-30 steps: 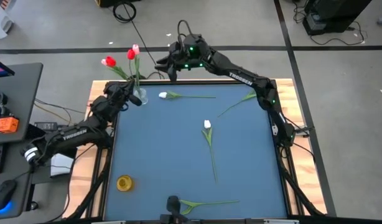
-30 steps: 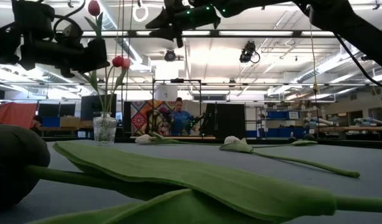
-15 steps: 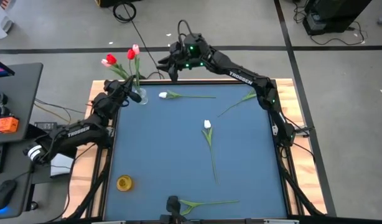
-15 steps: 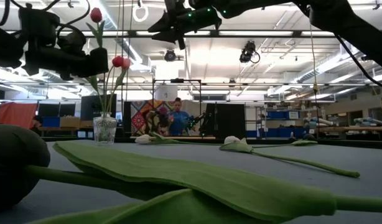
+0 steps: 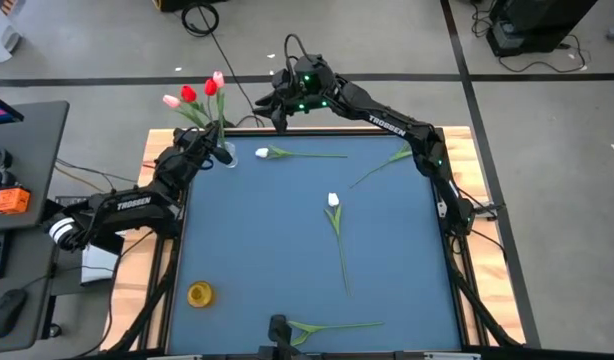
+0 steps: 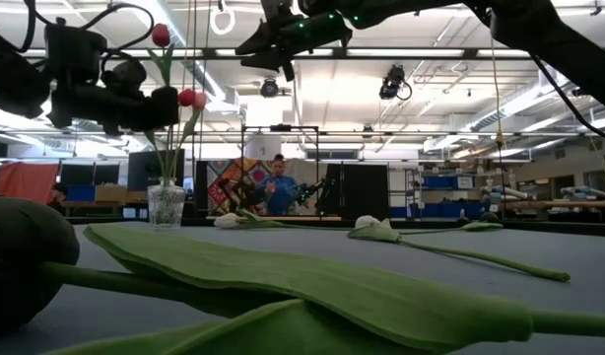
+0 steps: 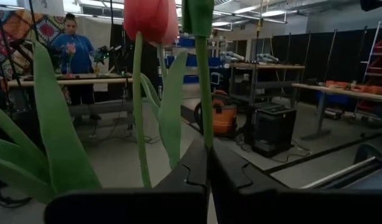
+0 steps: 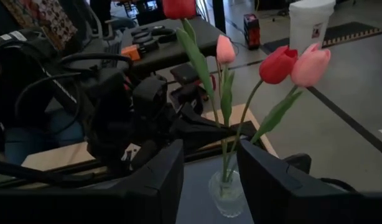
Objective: Sort flowers into vase by color
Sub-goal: Put the red tulip into the transparent vase, then put the top black tulip into the yellow vase
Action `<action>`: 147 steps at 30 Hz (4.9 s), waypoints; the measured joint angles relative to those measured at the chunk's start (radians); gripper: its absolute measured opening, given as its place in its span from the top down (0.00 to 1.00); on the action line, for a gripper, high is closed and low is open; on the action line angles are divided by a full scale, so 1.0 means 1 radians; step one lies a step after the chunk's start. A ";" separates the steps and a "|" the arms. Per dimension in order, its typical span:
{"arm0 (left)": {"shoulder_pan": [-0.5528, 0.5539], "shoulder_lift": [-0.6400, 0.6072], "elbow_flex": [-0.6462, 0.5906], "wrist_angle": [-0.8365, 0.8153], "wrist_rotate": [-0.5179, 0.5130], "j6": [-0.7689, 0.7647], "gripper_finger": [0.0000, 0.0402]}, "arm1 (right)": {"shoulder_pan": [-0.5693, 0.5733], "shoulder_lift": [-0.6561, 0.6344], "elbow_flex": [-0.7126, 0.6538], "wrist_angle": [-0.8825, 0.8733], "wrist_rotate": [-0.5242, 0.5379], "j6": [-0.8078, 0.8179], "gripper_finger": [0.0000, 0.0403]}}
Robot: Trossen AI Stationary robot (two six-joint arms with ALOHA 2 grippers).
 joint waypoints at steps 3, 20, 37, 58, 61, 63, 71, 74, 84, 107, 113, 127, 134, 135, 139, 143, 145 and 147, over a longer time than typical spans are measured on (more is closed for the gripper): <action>0.000 0.008 0.000 -0.003 -0.001 -0.013 0.96 | 0.000 0.000 0.000 -0.006 -0.001 0.011 0.61; -0.040 0.004 0.013 -0.091 -0.037 -0.103 0.65 | 0.000 0.000 0.000 -0.060 -0.019 0.042 0.58; -0.075 -0.029 0.553 -1.234 -0.057 -0.046 0.52 | 0.000 0.001 0.000 -0.167 -0.063 0.096 0.58; -0.149 -0.033 0.945 -1.908 -0.076 -0.151 0.32 | 0.035 0.001 0.000 -0.482 0.052 0.111 0.59; -0.187 -0.045 0.949 -1.930 -0.074 -0.189 0.32 | 0.051 -0.014 0.000 -0.513 0.113 0.109 0.59; -0.213 -0.058 0.949 -1.928 -0.072 -0.212 0.32 | 0.057 -0.038 0.000 -0.548 0.163 0.096 0.59; -0.310 -0.081 0.949 -1.862 -0.053 -0.260 0.32 | 0.060 -0.188 0.000 -0.646 0.301 0.060 0.59; -0.360 -0.081 0.949 -1.730 -0.032 -0.201 0.32 | 0.058 -0.242 0.000 -0.702 0.356 0.054 0.59; -0.418 -0.064 0.949 -1.375 -0.032 -0.161 0.32 | 0.089 -0.550 -0.384 -0.627 0.472 0.112 0.59; -0.621 0.249 0.947 -1.404 -0.033 -0.548 0.32 | 0.215 -0.959 -1.442 0.084 0.341 0.715 0.59; -0.694 0.324 0.947 -1.393 -0.034 -0.716 0.32 | 0.187 -0.883 -1.469 0.011 0.389 0.823 0.59; -0.894 0.456 0.947 -1.409 -0.079 -0.848 0.32 | -0.165 -0.760 -1.469 -0.112 0.488 1.029 0.60; -0.888 0.465 0.947 -1.421 -0.086 -0.829 0.32 | -0.394 -0.751 -1.469 -0.232 0.499 1.022 0.60; -0.887 0.465 0.947 -1.424 -0.095 -0.826 0.32 | -0.417 -0.751 -1.469 -0.240 0.499 1.021 0.61; -0.887 0.464 0.947 -1.423 -0.108 -0.773 0.32 | -0.482 -0.751 -1.469 -0.257 0.498 1.039 0.63; -0.872 0.464 0.947 -1.423 -0.109 -0.755 0.32 | -0.524 -0.746 -1.468 -0.246 0.499 1.077 0.66; -0.859 0.464 0.947 -1.423 -0.109 -0.755 0.32 | -0.538 -0.721 -1.468 -0.244 0.486 1.098 0.67; -0.847 0.464 0.947 -1.423 -0.108 -0.755 0.32 | -0.546 -0.684 -1.468 -0.239 0.460 1.113 0.67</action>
